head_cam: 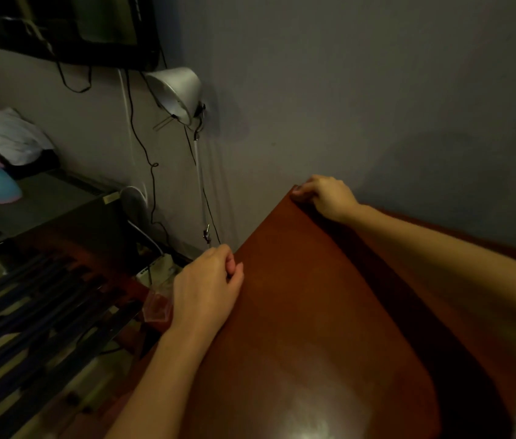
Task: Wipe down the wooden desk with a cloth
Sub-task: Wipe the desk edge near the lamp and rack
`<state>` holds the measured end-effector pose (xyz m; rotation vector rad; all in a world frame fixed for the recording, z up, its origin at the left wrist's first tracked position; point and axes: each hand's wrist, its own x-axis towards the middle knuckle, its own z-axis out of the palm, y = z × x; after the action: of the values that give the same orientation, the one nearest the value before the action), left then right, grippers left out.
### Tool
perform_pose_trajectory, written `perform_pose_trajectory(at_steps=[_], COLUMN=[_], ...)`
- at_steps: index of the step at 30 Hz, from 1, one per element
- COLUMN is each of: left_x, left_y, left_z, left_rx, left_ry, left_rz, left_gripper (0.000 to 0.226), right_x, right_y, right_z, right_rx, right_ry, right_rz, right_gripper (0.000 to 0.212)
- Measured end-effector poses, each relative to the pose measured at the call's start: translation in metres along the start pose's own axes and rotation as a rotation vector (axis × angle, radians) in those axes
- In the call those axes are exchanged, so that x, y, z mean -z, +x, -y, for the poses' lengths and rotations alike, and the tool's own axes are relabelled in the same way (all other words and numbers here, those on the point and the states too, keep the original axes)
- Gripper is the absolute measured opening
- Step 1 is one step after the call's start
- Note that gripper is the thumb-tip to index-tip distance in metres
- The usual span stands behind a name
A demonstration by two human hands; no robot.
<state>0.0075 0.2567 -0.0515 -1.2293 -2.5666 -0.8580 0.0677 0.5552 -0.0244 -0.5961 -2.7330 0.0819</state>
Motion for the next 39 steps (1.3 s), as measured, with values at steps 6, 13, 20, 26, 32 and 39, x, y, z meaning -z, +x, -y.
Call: perform_pose_trajectory(at_steps=[6,13,20,26,32,39], left_x=[0.0,0.001,0.002,0.002,0.0,0.002], left_y=[0.0,0.0,0.001,0.001,0.002,0.001], left_z=[0.0,0.0,-0.002,0.001,0.001,0.002], left_rx=[-0.008,-0.004,0.006,0.004,-0.006,-0.02], left_ry=[-0.004,-0.001,0.009,-0.006,0.004,-0.002], left_rz=[0.008,0.02,0.021,0.024,0.024,0.029], left_gripper=[0.019,0.019,0.019,0.019,0.019,0.02], right_x=[0.024,-0.004,0.029,0.002,0.043,0.006], right_y=[-0.033,0.015,-0.022,0.012,-0.043,-0.01], right_z=[-0.026,0.014,-0.041,-0.008,-0.03,0.014], right_rx=[0.092,0.009,0.084,-0.013,0.128,0.106], right_ry=[0.003,0.049,0.096,0.089,0.181,0.099], right_rz=[0.06,0.026,0.153,0.063,0.244,0.062], right_gripper=[0.033,0.041,0.029,0.038,0.027,0.044])
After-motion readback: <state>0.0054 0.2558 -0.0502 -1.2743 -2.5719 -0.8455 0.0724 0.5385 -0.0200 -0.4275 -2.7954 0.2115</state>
